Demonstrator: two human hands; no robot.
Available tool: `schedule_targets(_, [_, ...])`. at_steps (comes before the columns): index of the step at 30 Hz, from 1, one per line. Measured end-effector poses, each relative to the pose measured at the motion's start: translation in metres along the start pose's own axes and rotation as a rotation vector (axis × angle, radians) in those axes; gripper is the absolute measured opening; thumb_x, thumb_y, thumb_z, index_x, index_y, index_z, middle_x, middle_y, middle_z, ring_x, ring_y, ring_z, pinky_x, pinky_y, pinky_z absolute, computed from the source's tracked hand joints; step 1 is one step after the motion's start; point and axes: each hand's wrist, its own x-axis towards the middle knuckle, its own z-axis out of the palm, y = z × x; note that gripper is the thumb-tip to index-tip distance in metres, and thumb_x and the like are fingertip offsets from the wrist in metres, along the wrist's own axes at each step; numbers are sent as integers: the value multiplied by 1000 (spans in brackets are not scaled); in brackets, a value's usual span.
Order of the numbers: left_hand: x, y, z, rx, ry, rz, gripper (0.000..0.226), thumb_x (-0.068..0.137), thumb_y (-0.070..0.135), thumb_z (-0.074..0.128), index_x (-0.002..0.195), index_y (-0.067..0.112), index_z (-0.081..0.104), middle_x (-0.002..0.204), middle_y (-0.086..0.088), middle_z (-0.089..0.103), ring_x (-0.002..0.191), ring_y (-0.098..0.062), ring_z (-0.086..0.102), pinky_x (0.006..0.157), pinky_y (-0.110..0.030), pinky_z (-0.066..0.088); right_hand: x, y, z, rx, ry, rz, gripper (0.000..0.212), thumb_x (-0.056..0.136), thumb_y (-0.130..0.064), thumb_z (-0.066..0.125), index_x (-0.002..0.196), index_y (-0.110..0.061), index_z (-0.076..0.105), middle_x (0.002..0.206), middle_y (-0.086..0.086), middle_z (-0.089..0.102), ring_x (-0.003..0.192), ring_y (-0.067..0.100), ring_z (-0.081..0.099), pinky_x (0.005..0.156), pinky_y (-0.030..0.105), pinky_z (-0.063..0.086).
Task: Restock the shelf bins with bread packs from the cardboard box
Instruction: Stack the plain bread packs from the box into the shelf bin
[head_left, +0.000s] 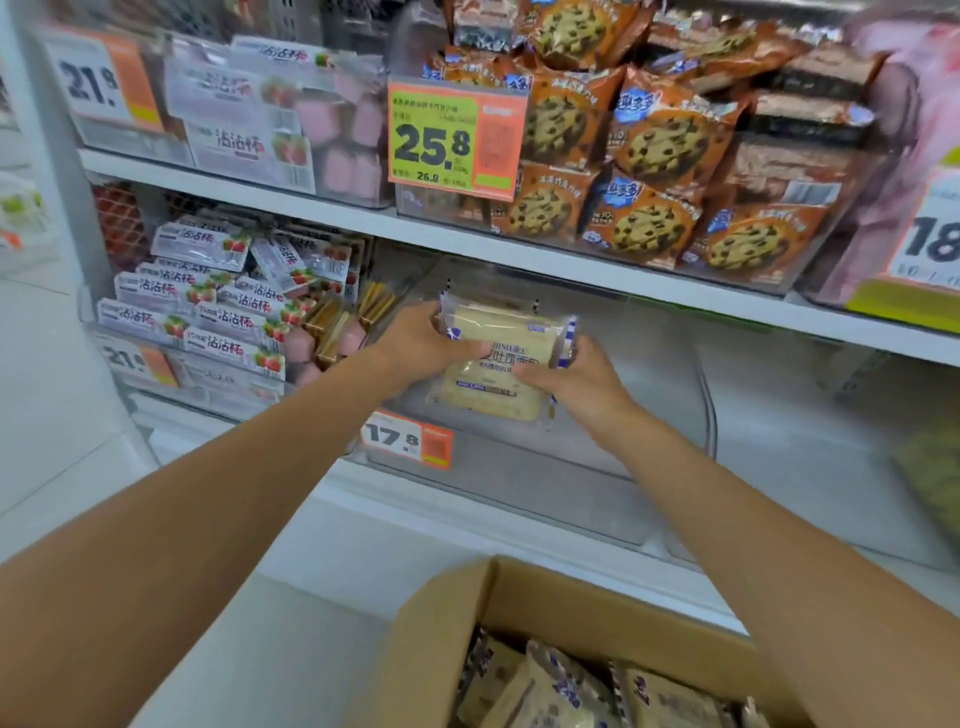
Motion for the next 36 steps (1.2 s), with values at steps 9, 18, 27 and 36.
schedule_targets(9, [62, -54, 17, 72, -89, -11, 49, 83, 9, 76, 127, 11, 54, 123, -7, 66, 115, -20, 62, 96, -31, 50, 66, 51, 36, -248, -28, 29, 61, 72, -19, 85, 108, -14, 37, 106, -1, 58, 93, 17, 61, 52, 21, 47])
schedule_targets(18, [31, -53, 2, 340, -190, 191, 89, 95, 15, 62, 156, 23, -3, 159, 5, 18, 131, -12, 42, 81, -3, 36, 69, 49, 40, -272, -4, -165, 54, 74, -10, 82, 101, -17, 36, 87, -10, 52, 73, 5, 54, 51, 9, 37])
schedule_targets(27, [42, -58, 6, 87, -247, 90, 78, 94, 12, 63, 156, 25, 17, 162, 6, 16, 145, -15, 29, 110, -21, 33, 58, 42, 33, -721, -1, -459, 110, 70, -36, 84, 152, -30, 11, 156, 0, 13, 140, 18, 18, 98, 32, 40])
schedule_targets(36, [45, -54, 7, 125, -192, 77, 74, 93, 7, 63, 155, 21, 24, 164, 6, 1, 141, -4, 21, 85, -2, 40, 76, 50, 28, -974, -118, -637, 84, 82, -34, 75, 150, -17, 30, 157, -2, 26, 148, 18, 12, 120, 36, 19])
